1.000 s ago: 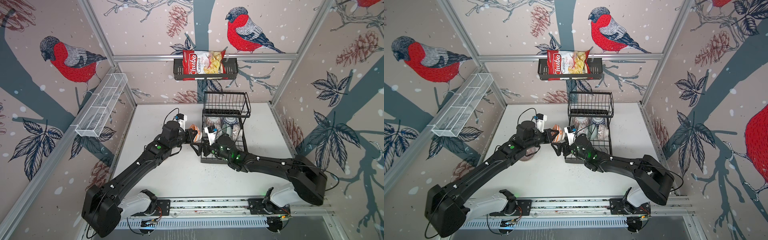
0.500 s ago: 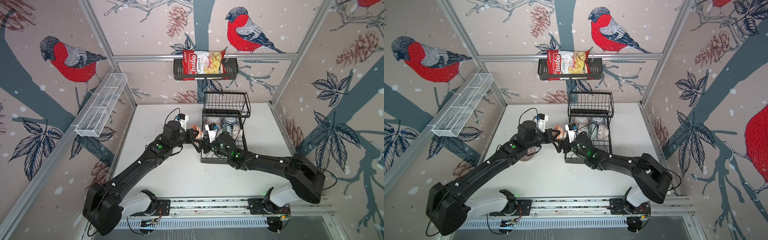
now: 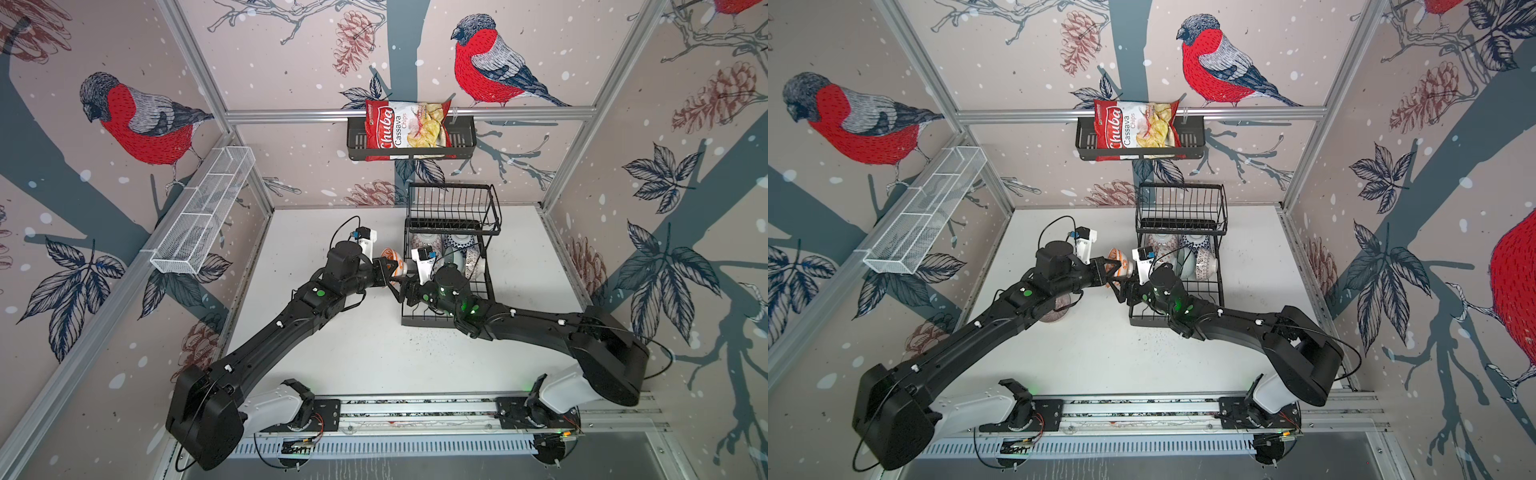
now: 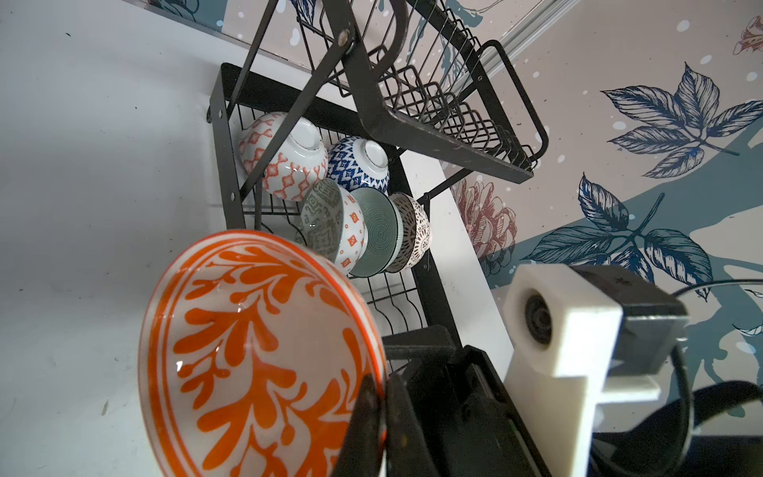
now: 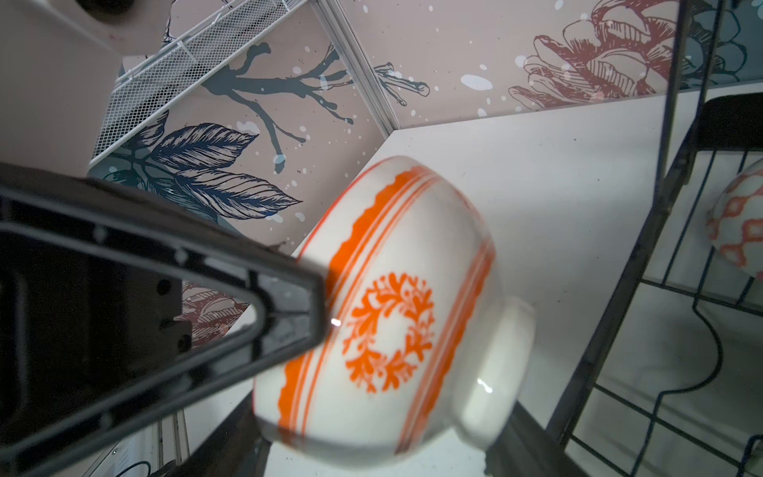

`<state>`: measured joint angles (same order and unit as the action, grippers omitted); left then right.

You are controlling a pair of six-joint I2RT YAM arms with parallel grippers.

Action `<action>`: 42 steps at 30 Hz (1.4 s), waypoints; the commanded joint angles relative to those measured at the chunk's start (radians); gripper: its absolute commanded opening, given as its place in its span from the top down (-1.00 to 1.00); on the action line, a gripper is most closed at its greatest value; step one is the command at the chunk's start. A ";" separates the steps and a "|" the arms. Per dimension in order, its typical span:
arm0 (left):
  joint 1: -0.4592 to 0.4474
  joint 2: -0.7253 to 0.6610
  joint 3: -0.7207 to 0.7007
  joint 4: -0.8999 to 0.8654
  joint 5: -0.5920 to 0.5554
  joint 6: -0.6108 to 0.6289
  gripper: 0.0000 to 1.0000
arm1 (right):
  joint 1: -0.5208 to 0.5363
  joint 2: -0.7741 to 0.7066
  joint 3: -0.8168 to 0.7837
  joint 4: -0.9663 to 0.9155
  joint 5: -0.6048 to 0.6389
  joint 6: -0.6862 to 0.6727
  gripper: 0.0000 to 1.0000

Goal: Load bowls into a dish rack
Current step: Place the bowl in the dish rack.

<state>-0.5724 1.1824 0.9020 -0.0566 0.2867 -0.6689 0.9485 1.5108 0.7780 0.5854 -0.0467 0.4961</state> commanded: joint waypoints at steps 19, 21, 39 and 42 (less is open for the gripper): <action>0.000 0.012 0.006 0.100 0.017 0.032 0.07 | 0.002 -0.072 -0.025 -0.011 0.007 -0.019 -0.35; 0.000 0.016 0.009 0.103 0.018 0.034 -0.04 | 0.003 -0.079 -0.032 -0.017 0.019 -0.022 -0.35; 0.005 -0.021 0.004 0.113 -0.054 0.078 -0.38 | -0.080 -0.230 -0.069 -0.234 0.068 -0.029 -0.34; 0.008 -0.027 -0.019 0.148 -0.033 0.076 -0.44 | -0.101 -0.291 -0.084 -0.299 0.090 -0.031 -0.34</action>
<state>-0.5682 1.1625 0.8982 0.0185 0.2504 -0.6071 0.8600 1.2621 0.6987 0.3344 0.0044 0.4904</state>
